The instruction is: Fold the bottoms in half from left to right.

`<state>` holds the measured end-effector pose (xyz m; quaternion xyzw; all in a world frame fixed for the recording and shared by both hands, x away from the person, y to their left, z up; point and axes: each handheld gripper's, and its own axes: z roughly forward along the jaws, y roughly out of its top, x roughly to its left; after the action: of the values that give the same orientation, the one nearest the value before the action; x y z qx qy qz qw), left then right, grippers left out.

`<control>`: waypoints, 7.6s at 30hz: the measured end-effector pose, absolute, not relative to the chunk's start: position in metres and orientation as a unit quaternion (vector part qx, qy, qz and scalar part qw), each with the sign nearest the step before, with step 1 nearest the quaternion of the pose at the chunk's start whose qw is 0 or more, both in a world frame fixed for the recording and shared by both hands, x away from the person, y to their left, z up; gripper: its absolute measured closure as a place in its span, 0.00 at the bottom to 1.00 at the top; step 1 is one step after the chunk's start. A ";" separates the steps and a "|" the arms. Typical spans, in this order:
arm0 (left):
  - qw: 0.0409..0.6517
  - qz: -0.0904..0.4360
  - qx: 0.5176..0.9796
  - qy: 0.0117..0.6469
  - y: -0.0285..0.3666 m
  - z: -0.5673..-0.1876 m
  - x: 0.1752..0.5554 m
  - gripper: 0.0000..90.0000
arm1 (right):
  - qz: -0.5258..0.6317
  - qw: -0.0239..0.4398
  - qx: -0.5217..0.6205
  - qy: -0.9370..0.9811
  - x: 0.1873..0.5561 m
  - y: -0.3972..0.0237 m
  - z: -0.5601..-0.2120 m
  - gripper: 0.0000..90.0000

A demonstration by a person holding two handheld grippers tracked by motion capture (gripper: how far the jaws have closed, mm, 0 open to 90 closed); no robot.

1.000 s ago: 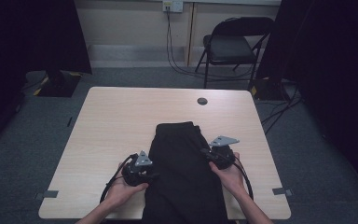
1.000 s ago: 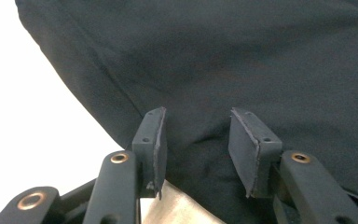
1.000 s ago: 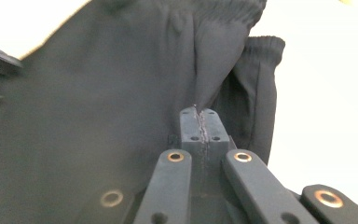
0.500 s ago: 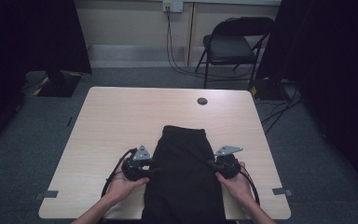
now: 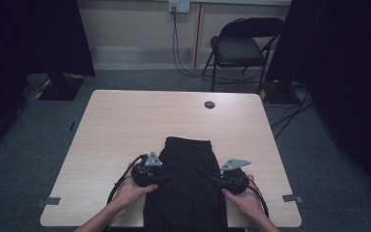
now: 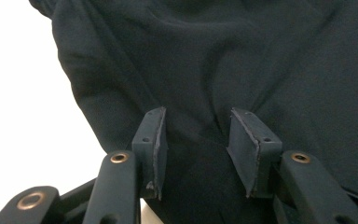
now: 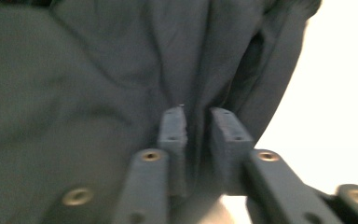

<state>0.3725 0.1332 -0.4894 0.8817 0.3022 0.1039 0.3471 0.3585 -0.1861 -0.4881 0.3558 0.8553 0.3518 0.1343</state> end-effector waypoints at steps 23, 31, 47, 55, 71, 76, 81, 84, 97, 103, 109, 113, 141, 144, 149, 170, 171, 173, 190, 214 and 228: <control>0.395 0.106 0.820 0.400 0.150 -0.484 0.443 0.39 | 0.380 0.143 0.404 0.820 0.449 -0.160 -0.501 0.36; 0.391 0.101 0.823 0.399 0.146 -0.498 0.442 0.33 | 0.382 0.131 0.386 0.829 0.441 -0.155 -0.498 0.73; 0.429 0.082 0.811 0.389 0.153 -0.487 0.437 0.90 | 0.424 0.107 0.373 0.818 0.439 -0.151 -0.483 0.94; 0.460 0.145 0.787 0.385 0.158 -0.439 0.443 0.91 | 0.469 0.135 0.359 0.795 0.451 -0.147 -0.434 0.95; 0.513 0.248 0.723 0.390 0.184 -0.328 0.478 0.92 | 0.535 0.193 0.317 0.759 0.502 -0.116 -0.306 0.96; 0.532 0.273 0.696 0.398 0.193 -0.294 0.488 0.92 | 0.547 0.211 0.303 0.751 0.515 -0.104 -0.267 0.97; 0.537 0.312 0.684 0.382 0.196 -0.240 0.480 0.92 | 0.565 0.237 0.279 0.740 0.522 -0.097 -0.219 0.97; 0.547 0.330 0.679 0.362 0.198 -0.212 0.471 0.92 | 0.584 0.251 0.260 0.727 0.519 -0.098 -0.186 0.97; 0.561 0.210 0.727 0.334 0.173 -0.308 0.424 0.92 | 0.577 0.163 0.295 0.744 0.461 -0.149 -0.287 0.97; 0.545 0.148 0.763 0.315 0.161 -0.349 0.386 0.92 | 0.557 0.126 0.305 0.762 0.425 -0.169 -0.329 0.97; 0.527 0.095 0.784 0.315 0.157 -0.385 0.352 0.92 | 0.534 0.094 0.309 0.782 0.379 -0.182 -0.360 0.97; 0.494 0.064 0.804 0.326 0.156 -0.419 0.333 0.92 | 0.504 0.065 0.316 0.801 0.350 -0.182 -0.395 0.97; 0.352 0.142 0.826 0.415 0.161 -0.491 0.429 0.92 | 0.401 0.059 0.370 0.836 0.418 -0.131 -0.497 0.97; 0.349 0.159 0.813 0.438 0.163 -0.492 0.456 0.92 | 0.399 0.076 0.378 0.832 0.444 -0.117 -0.497 0.97; 0.353 0.172 0.795 0.463 0.168 -0.494 0.489 0.92 | 0.399 0.094 0.397 0.821 0.475 -0.104 -0.498 0.97; 0.474 0.202 0.750 0.415 0.178 -0.393 0.496 0.93 | 0.470 0.146 0.390 0.778 0.514 -0.114 -0.415 0.97; 0.493 0.205 0.742 0.406 0.178 -0.376 0.493 0.93 | 0.501 0.159 0.376 0.763 0.512 -0.121 -0.379 0.97; 0.516 0.217 0.733 0.388 0.178 -0.344 0.482 0.93 | 0.522 0.165 0.368 0.752 0.508 -0.125 -0.358 0.97; 0.394 0.094 0.813 0.419 0.174 -0.472 0.396 0.92 | 0.427 0.075 0.349 0.831 0.424 -0.130 -0.463 0.97; 0.413 0.204 0.785 0.414 0.176 -0.459 0.434 0.59 | 0.428 0.186 0.391 0.794 0.473 -0.130 -0.451 0.61; 0.423 0.057 0.823 0.375 0.123 -0.491 0.417 0.54 | 0.381 0.122 0.339 0.852 0.414 -0.139 -0.495 0.86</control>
<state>0.4172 0.1228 -0.4911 0.8228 0.3748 0.0573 0.4234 0.4142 -0.1395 -0.4946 0.3386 0.8517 0.3810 0.1218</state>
